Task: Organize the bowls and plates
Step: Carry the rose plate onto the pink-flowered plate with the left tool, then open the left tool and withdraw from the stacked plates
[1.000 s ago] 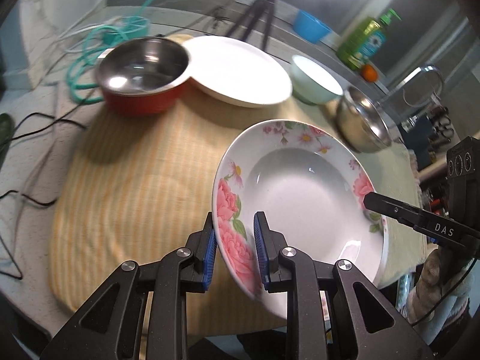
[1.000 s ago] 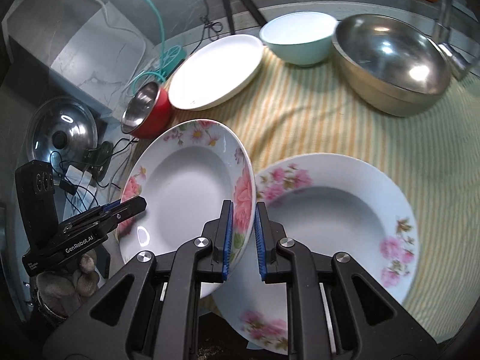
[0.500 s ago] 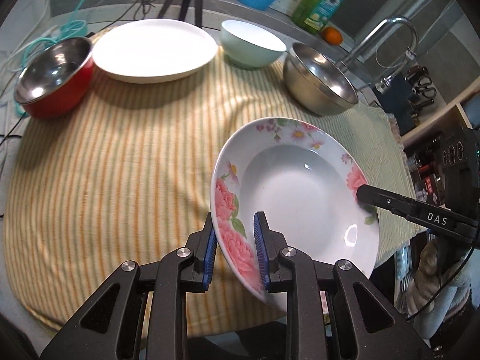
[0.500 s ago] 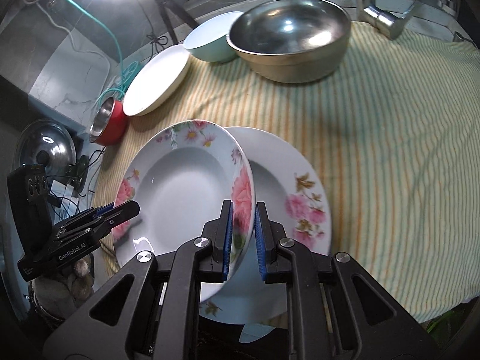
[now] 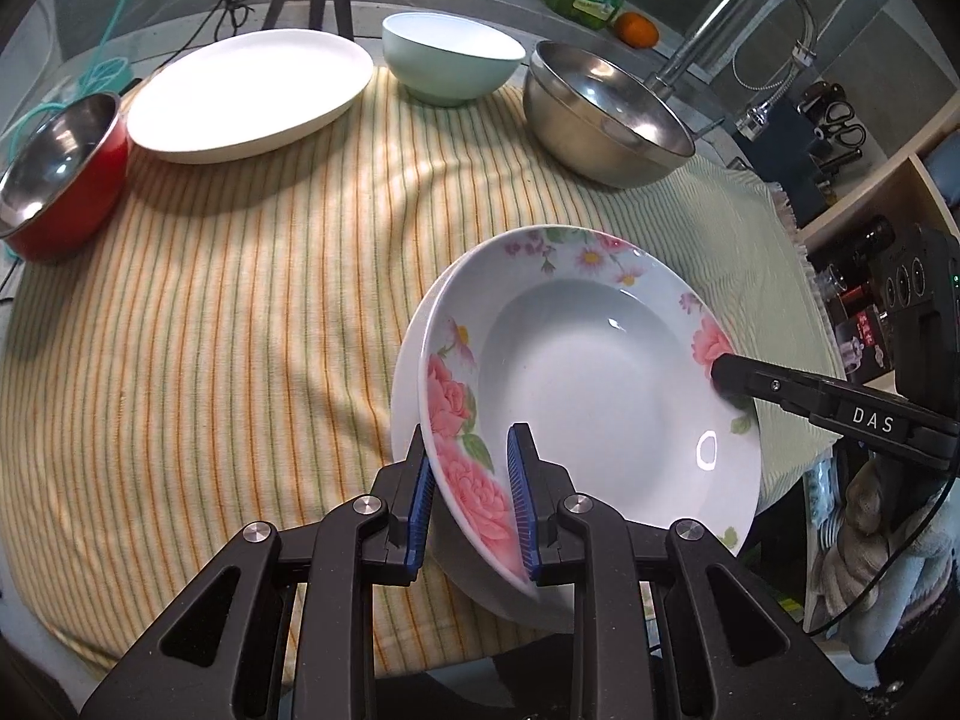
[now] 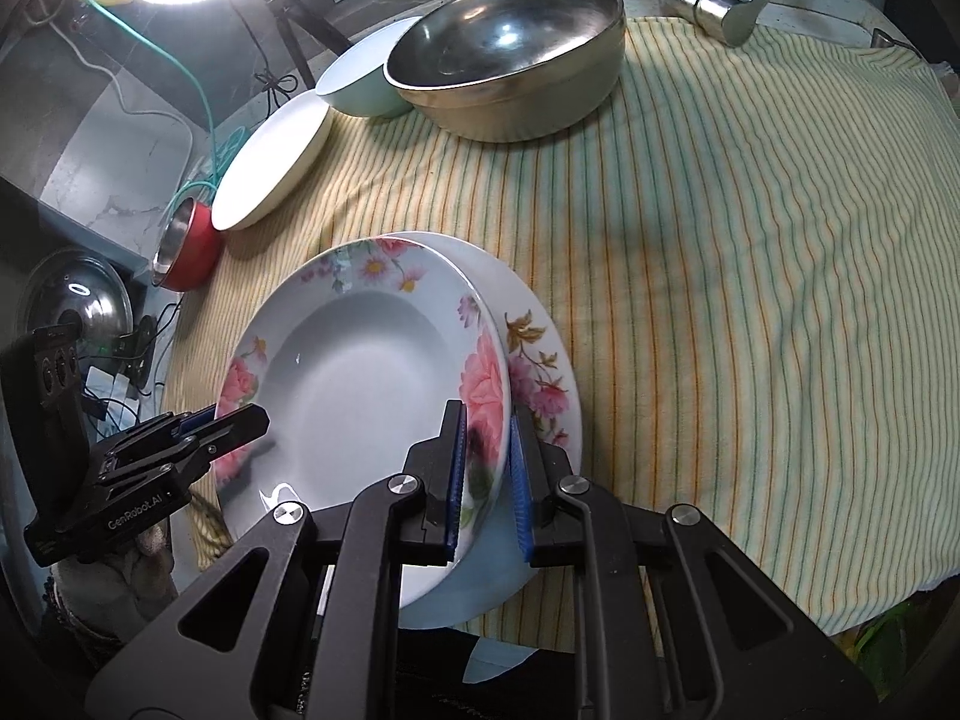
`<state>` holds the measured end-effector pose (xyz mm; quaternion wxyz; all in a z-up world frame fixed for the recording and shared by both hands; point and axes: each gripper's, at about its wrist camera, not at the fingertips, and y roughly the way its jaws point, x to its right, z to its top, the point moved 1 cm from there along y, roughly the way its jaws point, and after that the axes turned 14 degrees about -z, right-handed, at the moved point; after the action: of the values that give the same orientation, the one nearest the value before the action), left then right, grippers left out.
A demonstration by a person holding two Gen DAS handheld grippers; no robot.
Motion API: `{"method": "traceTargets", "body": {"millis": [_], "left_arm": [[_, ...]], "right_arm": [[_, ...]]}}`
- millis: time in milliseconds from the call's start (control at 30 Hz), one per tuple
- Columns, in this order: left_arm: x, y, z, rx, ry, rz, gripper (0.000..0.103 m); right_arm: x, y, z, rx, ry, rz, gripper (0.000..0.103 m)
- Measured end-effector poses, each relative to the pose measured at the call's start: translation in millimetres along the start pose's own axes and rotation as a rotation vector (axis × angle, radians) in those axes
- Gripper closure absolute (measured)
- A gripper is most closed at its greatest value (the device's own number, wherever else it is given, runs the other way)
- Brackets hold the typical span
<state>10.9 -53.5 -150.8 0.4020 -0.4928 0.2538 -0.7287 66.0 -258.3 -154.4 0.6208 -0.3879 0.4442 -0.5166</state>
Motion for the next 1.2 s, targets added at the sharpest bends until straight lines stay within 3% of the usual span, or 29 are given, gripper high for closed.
{"method": "traceTargets", "body": {"millis": [467,600,733,1100,1167,1200], "left_arm": [[9,7,0,-0.017,0.051,0.049,0.081],[13,8,0,-0.022,0.069,0.069,0.077],[13,9,0,-0.022,0.072,0.080,0.076],[12,5,-3,-0.015,0.057,0.093,0.074],[10,2,-2,-0.005,0.047,0.096,0.073],[9,0,-2,0.000,0.040,0.097,0.073]], "right_arm": [[5,7,-3,-0.002,-0.012,-0.020,0.088],[2,7,-2,0.006,-0.034,-0.039,0.085],[1,6,-2,0.014,-0.044,-0.042,0.075],[-3,3,-3,0.035,-0.095,-0.060,0.073],[-2,0,-2,0.047,-0.095,-0.062,0.065],[-2,-2,-1,0.056,-0.093,-0.066,0.055]]}}
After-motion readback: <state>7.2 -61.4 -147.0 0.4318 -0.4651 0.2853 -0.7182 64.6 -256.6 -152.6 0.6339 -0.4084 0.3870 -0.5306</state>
